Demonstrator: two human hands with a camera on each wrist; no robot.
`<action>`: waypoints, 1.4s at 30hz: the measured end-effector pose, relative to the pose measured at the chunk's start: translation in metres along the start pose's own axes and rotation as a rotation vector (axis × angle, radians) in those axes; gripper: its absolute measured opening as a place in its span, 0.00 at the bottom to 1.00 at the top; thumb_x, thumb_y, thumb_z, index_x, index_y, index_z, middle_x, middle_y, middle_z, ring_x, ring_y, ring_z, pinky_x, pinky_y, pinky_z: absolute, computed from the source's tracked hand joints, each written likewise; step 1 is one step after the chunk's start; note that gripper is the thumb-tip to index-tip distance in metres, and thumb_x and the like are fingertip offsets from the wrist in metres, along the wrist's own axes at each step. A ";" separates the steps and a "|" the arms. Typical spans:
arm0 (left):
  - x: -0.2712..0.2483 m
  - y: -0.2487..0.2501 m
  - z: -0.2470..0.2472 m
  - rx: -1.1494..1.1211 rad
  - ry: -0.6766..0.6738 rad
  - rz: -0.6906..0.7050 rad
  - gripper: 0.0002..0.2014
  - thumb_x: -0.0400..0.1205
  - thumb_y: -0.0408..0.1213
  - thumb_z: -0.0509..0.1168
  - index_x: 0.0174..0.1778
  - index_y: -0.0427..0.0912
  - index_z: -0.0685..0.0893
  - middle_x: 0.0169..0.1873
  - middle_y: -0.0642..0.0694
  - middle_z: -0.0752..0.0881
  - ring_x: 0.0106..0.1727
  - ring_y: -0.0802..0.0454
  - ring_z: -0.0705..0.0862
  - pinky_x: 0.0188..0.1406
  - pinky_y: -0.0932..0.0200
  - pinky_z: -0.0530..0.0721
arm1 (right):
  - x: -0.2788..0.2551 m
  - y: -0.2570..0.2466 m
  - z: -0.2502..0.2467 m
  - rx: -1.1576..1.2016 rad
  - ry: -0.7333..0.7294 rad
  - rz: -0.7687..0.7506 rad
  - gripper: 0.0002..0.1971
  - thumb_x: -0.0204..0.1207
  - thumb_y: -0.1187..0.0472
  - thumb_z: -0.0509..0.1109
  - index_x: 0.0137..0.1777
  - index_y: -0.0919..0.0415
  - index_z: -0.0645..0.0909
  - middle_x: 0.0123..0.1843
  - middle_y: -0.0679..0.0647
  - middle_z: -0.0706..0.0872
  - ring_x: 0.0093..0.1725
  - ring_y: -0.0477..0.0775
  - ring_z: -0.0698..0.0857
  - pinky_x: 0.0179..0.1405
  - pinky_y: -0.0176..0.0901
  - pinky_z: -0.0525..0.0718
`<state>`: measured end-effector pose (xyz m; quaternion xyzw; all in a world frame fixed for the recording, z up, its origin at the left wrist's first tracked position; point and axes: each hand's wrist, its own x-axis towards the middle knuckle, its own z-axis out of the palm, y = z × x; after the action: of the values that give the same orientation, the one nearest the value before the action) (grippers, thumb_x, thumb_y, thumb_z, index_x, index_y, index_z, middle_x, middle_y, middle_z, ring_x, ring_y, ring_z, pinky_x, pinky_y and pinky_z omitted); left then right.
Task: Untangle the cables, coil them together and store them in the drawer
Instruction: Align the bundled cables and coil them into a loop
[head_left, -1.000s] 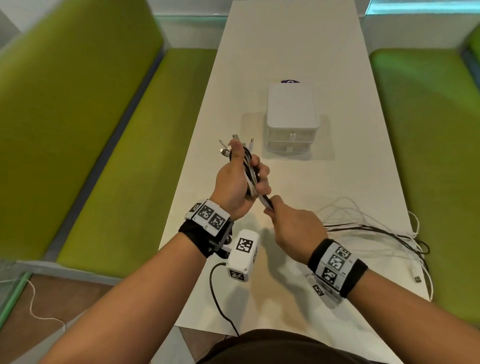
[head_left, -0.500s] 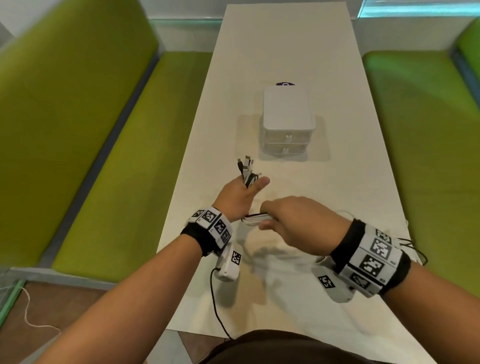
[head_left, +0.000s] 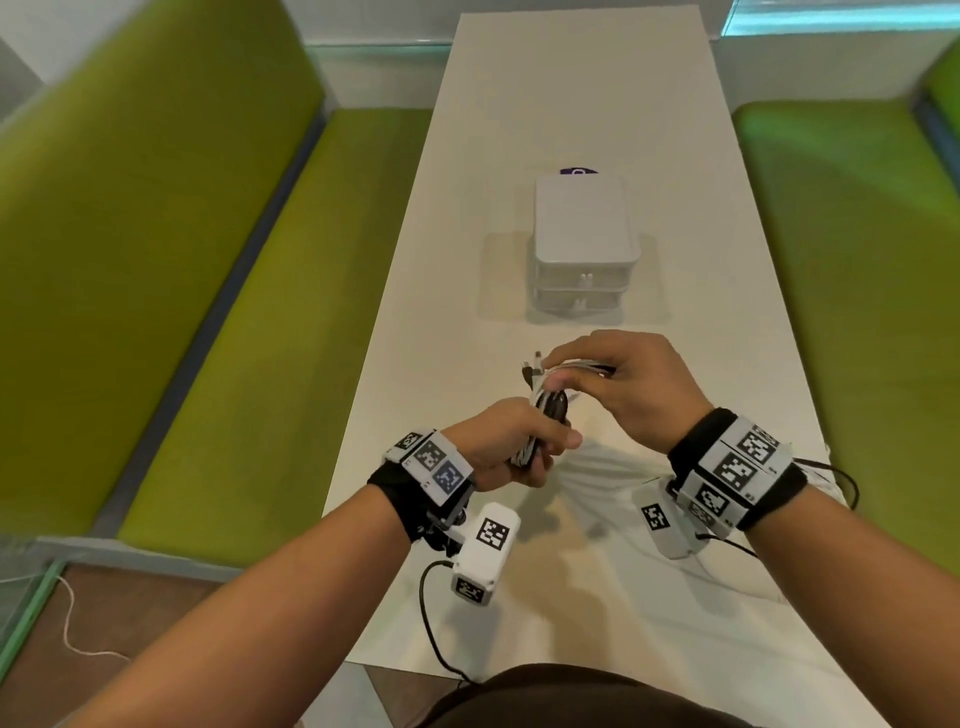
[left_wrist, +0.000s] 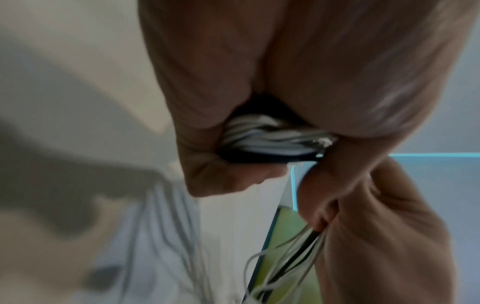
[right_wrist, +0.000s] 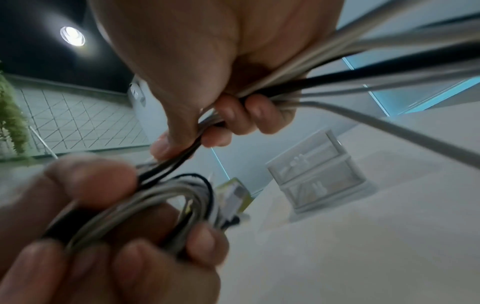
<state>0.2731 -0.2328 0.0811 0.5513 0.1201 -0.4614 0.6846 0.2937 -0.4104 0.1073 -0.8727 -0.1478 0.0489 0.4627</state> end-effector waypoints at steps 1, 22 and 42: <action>0.000 -0.002 0.002 -0.019 -0.006 -0.020 0.09 0.78 0.26 0.67 0.39 0.43 0.74 0.30 0.47 0.71 0.27 0.57 0.67 0.22 0.69 0.65 | 0.001 -0.001 -0.001 -0.001 0.002 -0.010 0.08 0.73 0.39 0.74 0.49 0.35 0.91 0.46 0.38 0.91 0.51 0.45 0.89 0.54 0.60 0.85; 0.000 -0.002 0.006 -0.203 0.012 0.107 0.27 0.86 0.63 0.55 0.46 0.39 0.80 0.28 0.45 0.70 0.23 0.54 0.67 0.17 0.63 0.65 | -0.018 0.000 0.011 0.275 0.320 0.245 0.05 0.73 0.58 0.83 0.42 0.56 0.90 0.41 0.55 0.87 0.26 0.60 0.86 0.22 0.48 0.84; 0.009 0.004 0.011 -0.500 0.016 0.391 0.24 0.86 0.52 0.57 0.64 0.34 0.81 0.70 0.32 0.83 0.77 0.34 0.75 0.81 0.41 0.64 | -0.033 -0.019 0.034 0.408 0.360 0.381 0.07 0.78 0.60 0.78 0.41 0.62 0.86 0.35 0.55 0.88 0.20 0.61 0.85 0.17 0.51 0.84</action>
<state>0.2771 -0.2473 0.0819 0.3821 0.1272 -0.2730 0.8737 0.2505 -0.3840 0.1021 -0.7686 0.1152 0.0082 0.6292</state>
